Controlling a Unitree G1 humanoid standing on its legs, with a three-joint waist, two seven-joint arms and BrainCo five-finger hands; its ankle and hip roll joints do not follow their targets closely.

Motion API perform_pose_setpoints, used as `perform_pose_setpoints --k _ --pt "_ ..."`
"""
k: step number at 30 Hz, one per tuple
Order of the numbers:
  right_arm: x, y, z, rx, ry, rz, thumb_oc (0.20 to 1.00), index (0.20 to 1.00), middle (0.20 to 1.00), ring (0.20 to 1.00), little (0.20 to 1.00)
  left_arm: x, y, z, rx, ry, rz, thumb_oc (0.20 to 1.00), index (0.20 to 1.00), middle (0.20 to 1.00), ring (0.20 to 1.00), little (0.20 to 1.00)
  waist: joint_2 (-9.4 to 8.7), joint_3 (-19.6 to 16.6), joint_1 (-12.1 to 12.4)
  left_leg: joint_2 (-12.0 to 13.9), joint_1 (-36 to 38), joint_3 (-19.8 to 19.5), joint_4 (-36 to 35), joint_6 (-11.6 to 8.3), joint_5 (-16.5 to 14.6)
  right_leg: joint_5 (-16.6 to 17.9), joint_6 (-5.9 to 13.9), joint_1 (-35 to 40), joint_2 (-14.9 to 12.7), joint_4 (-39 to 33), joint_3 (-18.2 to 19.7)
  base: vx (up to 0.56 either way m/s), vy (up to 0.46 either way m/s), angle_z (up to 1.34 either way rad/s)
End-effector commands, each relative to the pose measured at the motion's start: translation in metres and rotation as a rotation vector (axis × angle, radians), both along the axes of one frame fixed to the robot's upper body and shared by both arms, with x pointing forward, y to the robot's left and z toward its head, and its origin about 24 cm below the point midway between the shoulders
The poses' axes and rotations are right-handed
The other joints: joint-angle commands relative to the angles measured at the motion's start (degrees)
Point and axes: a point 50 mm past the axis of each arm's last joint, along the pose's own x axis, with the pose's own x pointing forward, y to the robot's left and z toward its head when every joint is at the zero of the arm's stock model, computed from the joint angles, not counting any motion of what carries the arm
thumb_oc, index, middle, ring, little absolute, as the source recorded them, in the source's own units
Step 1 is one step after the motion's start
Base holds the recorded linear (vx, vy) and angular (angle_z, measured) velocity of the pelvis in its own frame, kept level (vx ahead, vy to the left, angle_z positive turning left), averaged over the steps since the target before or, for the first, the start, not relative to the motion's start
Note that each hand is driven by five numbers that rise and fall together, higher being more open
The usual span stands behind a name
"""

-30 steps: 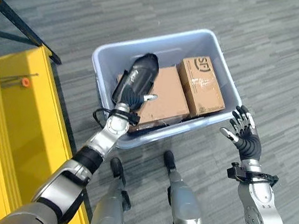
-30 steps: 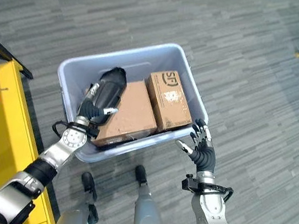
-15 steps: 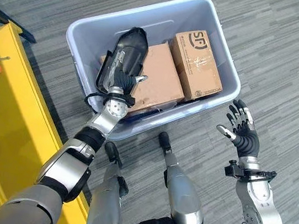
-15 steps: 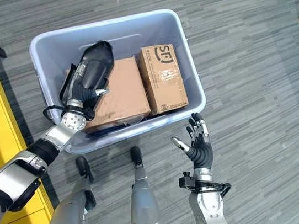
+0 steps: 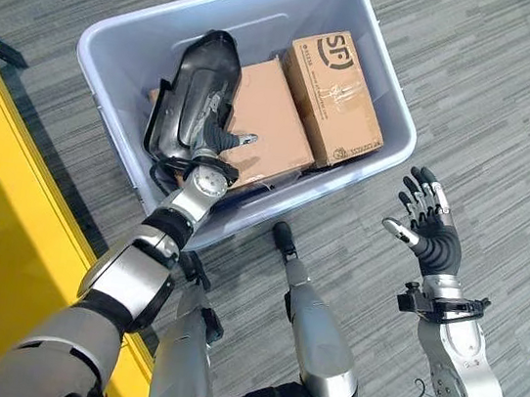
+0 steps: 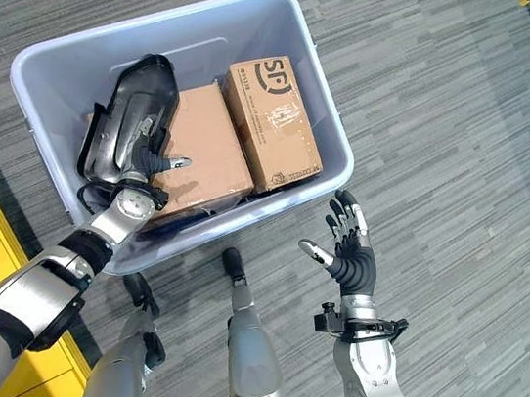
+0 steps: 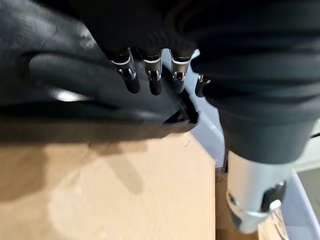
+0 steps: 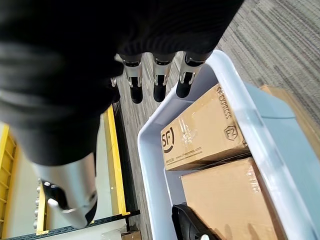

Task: Move parts from the plastic box to the shelf.

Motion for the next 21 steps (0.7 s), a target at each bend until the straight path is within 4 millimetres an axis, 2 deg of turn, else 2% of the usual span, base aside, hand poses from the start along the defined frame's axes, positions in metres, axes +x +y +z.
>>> perform_pose_setpoints --k 1,5,8,9,15,16,17,18,21 --pt "-0.003 -0.014 0.024 0.023 -0.129 -0.021 1.000 1.000 1.000 1.000 1.000 0.008 0.010 0.015 -0.032 0.001 0.014 1.000 1.000 1.000 1.000 1.000 -0.91 -1.9 -0.2 4.2 4.1 0.1 2.7 -3.94 -2.8 1.5 4.95 -6.4 -3.9 5.4 -1.5 0.01 0.007 -0.08" --pt "-0.003 -0.013 0.024 0.038 -0.128 -0.023 1.000 1.000 1.000 1.000 1.000 0.007 0.002 0.007 -0.091 0.028 -0.005 1.000 1.000 1.000 1.000 1.000 -0.82 -1.8 -0.3 4.2 4.3 0.3 2.5 -3.96 -2.7 1.4 4.88 -6.5 -3.8 5.4 -1.3 0.01 0.002 -0.09" --pt "-0.003 -0.012 0.024 0.051 -0.119 -0.028 1.000 1.000 1.000 1.000 1.000 0.004 -0.018 -0.008 -0.172 0.076 -0.053 1.000 1.000 1.000 1.000 1.000 -0.47 -1.8 -0.3 4.2 4.8 0.4 1.9 -3.94 -2.6 1.3 4.75 -6.3 -3.9 5.2 -1.4 0.00 -0.004 -0.01" --pt "-0.003 -0.012 0.024 0.051 -0.119 -0.028 1.000 1.000 1.000 1.000 1.000 0.004 -0.018 -0.008 -0.172 0.076 -0.053 1.000 1.000 1.000 1.000 1.000 -0.46 -1.8 -0.3 4.2 4.8 0.4 1.9 -3.94 -2.6 1.3 4.74 -6.3 -3.9 5.2 -1.4 0.00 0.000 0.00" --pt "-0.002 -0.013 0.023 0.047 -0.108 -0.043 1.000 1.000 1.000 1.000 1.000 -0.009 -0.072 -0.023 -0.235 0.087 -0.222 1.000 1.000 1.000 1.000 1.000 1.06 -1.9 0.5 3.8 5.4 -0.2 1.4 -3.69 -2.6 1.0 4.54 -5.4 -4.2 5.0 -1.8 0.00 0.000 0.00" --pt "-0.002 -0.013 0.022 0.047 -0.108 -0.043 1.000 1.000 1.000 1.000 1.000 -0.009 -0.072 -0.023 -0.235 0.088 -0.222 1.000 1.000 1.000 1.000 1.000 1.06 -1.9 0.5 3.8 5.4 -0.2 1.4 -3.69 -2.6 1.0 4.54 -5.4 -4.2 5.0 -1.8 0.00 0.000 0.00" --pt "-0.002 -0.013 0.022 0.045 -0.104 -0.053 1.000 1.000 1.000 1.000 1.000 -0.016 -0.088 -0.027 -0.220 0.092 -0.289 1.000 1.000 1.000 1.000 1.000 1.56 -1.9 0.7 3.7 5.5 -0.4 1.3 -3.61 -2.6 0.9 4.50 -5.2 -4.4 4.9 -2.0 0.00 0.000 0.00" --pt "-0.002 -0.013 0.022 0.045 -0.104 -0.053 1.000 1.000 1.000 1.000 1.000 -0.016 -0.088 -0.027 -0.220 0.092 -0.289 1.000 1.000 1.000 1.000 1.000 1.56 -1.9 0.7 3.7 5.5 -0.4 1.3 -3.61 -2.6 0.9 4.50 -5.2 -4.4 4.9 -2.0 0.00 0.000 0.00" --pt "-0.001 -0.015 0.022 0.042 -0.105 -0.066 1.000 1.000 1.000 1.000 1.000 -0.026 -0.104 -0.031 -0.212 0.085 -0.371 1.000 1.000 1.000 1.000 1.000 2.50 -1.8 1.3 3.4 5.7 -0.7 1.2 -3.43 -2.7 0.7 4.40 -4.7 -4.6 4.9 -2.2 0.00 0.000 0.00"
